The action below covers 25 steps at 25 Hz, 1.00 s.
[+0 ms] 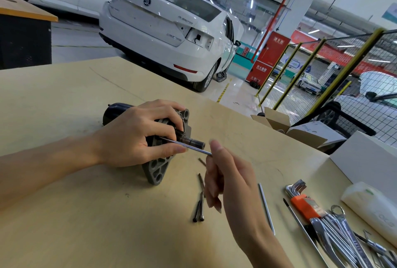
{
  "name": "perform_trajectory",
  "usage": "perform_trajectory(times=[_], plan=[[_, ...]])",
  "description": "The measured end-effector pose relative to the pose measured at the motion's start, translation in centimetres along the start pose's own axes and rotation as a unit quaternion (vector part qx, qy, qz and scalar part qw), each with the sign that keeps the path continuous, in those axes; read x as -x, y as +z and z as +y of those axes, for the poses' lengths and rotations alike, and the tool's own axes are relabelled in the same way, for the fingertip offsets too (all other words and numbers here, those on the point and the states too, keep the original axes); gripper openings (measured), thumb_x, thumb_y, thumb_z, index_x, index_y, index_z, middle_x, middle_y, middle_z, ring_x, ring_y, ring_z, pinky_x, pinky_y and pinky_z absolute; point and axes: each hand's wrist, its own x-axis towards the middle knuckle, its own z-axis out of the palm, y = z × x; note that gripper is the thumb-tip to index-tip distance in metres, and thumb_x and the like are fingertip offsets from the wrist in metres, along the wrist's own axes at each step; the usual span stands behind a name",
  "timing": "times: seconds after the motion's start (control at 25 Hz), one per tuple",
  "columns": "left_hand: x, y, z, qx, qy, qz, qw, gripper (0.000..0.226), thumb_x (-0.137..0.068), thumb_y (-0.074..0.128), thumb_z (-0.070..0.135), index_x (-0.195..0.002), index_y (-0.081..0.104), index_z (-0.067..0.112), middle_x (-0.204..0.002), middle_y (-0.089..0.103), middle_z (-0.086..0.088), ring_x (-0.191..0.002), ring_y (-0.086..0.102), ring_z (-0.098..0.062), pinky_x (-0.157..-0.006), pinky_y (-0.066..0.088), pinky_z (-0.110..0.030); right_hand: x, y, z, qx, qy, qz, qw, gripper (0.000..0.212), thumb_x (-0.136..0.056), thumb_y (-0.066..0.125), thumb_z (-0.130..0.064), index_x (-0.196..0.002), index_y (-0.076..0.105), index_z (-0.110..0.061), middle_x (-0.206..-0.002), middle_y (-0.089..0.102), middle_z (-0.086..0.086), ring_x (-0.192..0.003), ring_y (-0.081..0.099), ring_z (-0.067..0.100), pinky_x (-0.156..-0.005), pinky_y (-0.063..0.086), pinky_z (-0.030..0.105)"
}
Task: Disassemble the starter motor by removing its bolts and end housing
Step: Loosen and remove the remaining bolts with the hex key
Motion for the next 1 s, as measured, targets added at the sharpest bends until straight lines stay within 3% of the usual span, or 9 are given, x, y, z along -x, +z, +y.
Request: perform_trajectory(times=[0.24, 0.52, 0.76, 0.92, 1.0], plan=[[0.01, -0.01, -0.06, -0.001, 0.003, 0.001, 1.0, 0.032, -0.091, 0.06, 0.04, -0.078, 0.074, 0.015, -0.106, 0.066, 0.003, -0.132, 0.051, -0.019, -0.102, 0.047, -0.042, 0.07, -0.2, 0.09, -0.025, 0.01, 0.0, 1.0, 0.048, -0.085, 0.047, -0.05, -0.065, 0.052, -0.007, -0.047, 0.037, 0.006, -0.043, 0.037, 0.02, -0.04, 0.028, 0.023], [-0.01, 0.02, -0.09, -0.001, 0.006, 0.004, 1.0, 0.033, -0.091, 0.06, 0.04, -0.078, 0.074, 0.014, -0.106, 0.067, 0.002, -0.132, 0.051, -0.018, -0.102, 0.046, -0.04, 0.07, -0.13, -0.04, -0.016, 0.001, -0.005, 1.0, 0.021, -0.076, 0.047, -0.027, -0.061, 0.058, -0.018, -0.047, 0.039, 0.006, -0.043, 0.036, 0.02, -0.038, 0.029, 0.02], [0.06, 0.05, -0.08, -0.001, 0.004, 0.002, 1.0, 0.034, -0.091, 0.06, 0.042, -0.077, 0.074, 0.014, -0.105, 0.066, 0.003, -0.132, 0.05, -0.017, -0.103, 0.046, -0.04, 0.08, -0.11, -0.05, -0.001, -0.003, -0.004, 1.0, 0.025, -0.077, 0.045, -0.023, -0.062, 0.062, -0.015, -0.046, 0.04, 0.006, -0.043, 0.037, 0.019, -0.04, 0.031, 0.022], [0.04, 0.03, -0.05, 0.0, 0.002, 0.001, 1.0, 0.034, -0.091, 0.061, 0.042, -0.077, 0.074, 0.014, -0.105, 0.066, 0.003, -0.132, 0.05, -0.018, -0.102, 0.046, -0.041, 0.04, -0.18, 0.12, 0.007, -0.003, -0.005, 1.0, 0.036, -0.093, 0.041, -0.007, -0.063, 0.061, -0.011, -0.046, 0.042, 0.006, -0.043, 0.037, 0.019, -0.039, 0.031, 0.021], [0.0, 0.02, -0.06, -0.001, 0.001, 0.0, 1.0, 0.035, -0.091, 0.06, 0.042, -0.077, 0.074, 0.014, -0.105, 0.067, 0.002, -0.132, 0.05, -0.018, -0.102, 0.046, -0.042, 0.05, -0.14, 0.11, 0.009, -0.006, -0.003, 1.0, 0.034, -0.092, 0.042, -0.01, -0.063, 0.061, -0.011, -0.046, 0.044, 0.006, -0.042, 0.038, 0.018, -0.039, 0.031, 0.021]])
